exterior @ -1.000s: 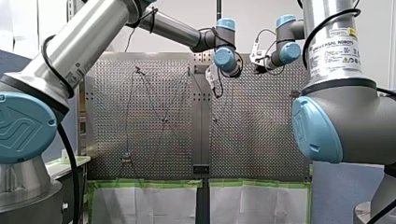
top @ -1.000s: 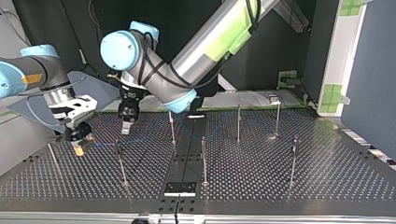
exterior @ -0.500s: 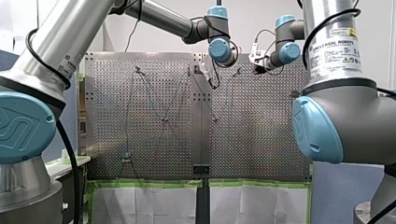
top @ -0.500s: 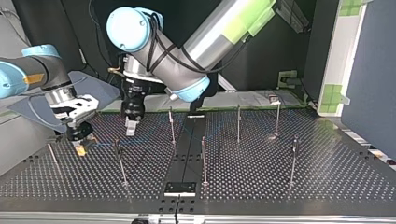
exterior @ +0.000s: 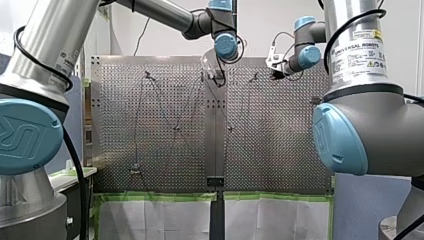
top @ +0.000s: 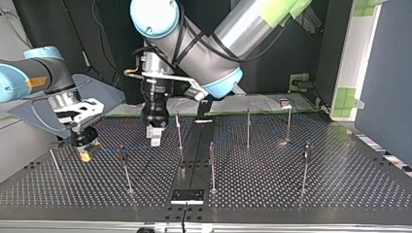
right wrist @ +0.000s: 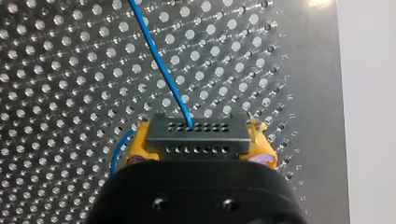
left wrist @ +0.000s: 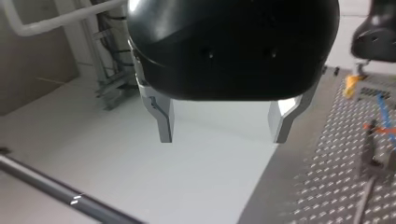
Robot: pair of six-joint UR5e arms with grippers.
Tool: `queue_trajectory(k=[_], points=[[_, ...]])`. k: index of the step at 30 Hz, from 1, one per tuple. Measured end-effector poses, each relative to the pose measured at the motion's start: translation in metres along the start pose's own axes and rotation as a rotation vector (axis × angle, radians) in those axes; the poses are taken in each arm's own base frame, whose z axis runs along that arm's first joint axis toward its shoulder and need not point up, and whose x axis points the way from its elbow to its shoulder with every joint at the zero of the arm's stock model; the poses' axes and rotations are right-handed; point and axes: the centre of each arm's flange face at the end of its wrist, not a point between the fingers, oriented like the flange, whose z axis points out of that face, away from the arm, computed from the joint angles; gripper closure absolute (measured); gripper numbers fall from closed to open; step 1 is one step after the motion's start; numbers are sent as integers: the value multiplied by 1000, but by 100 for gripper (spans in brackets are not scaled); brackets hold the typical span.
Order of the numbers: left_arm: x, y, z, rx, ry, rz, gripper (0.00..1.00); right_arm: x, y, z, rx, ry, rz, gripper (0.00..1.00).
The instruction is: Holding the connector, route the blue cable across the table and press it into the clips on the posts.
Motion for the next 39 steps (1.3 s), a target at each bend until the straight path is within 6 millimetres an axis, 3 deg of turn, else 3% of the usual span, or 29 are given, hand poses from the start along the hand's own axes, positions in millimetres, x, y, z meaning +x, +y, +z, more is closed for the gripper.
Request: queue_trajectory(k=[15,19,25,39], points=[[-43,4,-33,29,-100,-80,0,-1,-1,1,-2,-1,-8,100],[-44,9,-39,32,-115,-88,0,-2,-1,1,-3,-1,-11,100],[-4,25,-42,22,-89,-61,0,-3,-1,1,-3,-7,-15,100],[108,40,-90,58,37,0,0,-5,-1,2,-5,-9,-19,100]])
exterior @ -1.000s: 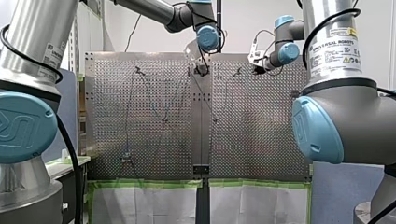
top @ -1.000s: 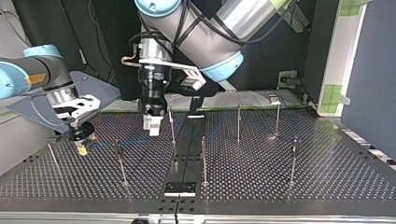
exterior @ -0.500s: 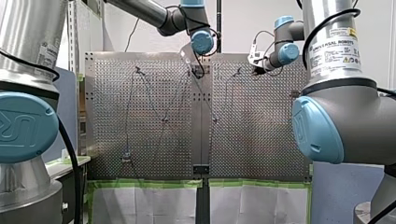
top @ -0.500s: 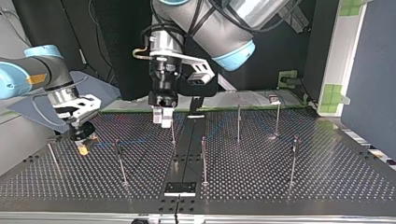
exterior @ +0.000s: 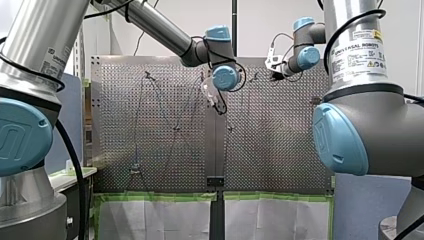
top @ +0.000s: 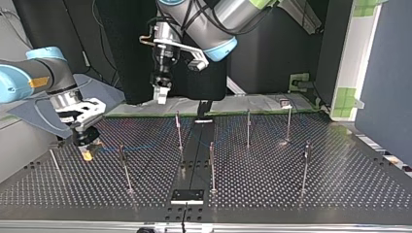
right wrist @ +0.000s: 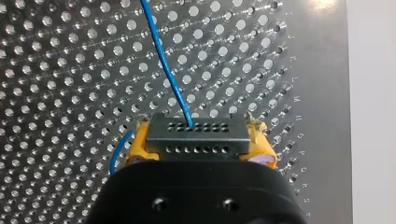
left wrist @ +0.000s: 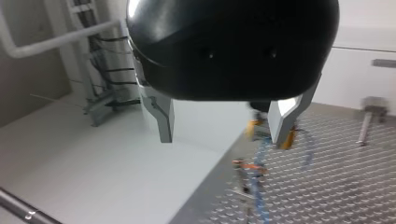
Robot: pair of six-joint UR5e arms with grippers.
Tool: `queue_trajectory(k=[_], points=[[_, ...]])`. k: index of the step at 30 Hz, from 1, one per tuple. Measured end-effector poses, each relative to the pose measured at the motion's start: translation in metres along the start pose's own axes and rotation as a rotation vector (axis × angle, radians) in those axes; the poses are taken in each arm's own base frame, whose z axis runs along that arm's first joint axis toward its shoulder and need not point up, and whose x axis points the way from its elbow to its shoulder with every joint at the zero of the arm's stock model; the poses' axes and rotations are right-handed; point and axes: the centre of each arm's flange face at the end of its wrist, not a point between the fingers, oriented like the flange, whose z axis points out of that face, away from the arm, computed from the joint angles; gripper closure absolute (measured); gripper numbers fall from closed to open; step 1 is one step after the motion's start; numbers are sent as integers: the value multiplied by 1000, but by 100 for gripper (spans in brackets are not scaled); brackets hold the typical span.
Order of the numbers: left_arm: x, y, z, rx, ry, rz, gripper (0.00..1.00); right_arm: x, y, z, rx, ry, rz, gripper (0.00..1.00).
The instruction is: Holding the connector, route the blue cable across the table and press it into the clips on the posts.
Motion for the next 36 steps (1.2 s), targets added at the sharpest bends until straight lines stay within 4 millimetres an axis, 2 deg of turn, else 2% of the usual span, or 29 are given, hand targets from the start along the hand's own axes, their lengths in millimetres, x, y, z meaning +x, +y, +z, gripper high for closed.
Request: queue_trajectory(k=[10,20,23,27,36], points=[[71,38,-26,-20,81,58,0,-2,1,1,-3,-3,-1,100],[141,99,-77,-85,283,213,0,-3,1,1,-6,-5,-2,100],[157,114,-85,-99,313,237,0,-4,1,1,-5,-7,-1,100],[165,122,-85,-106,305,234,0,-5,0,1,-5,-9,0,100],[165,121,-75,-96,248,195,0,-6,-2,1,-2,-14,1,100]])
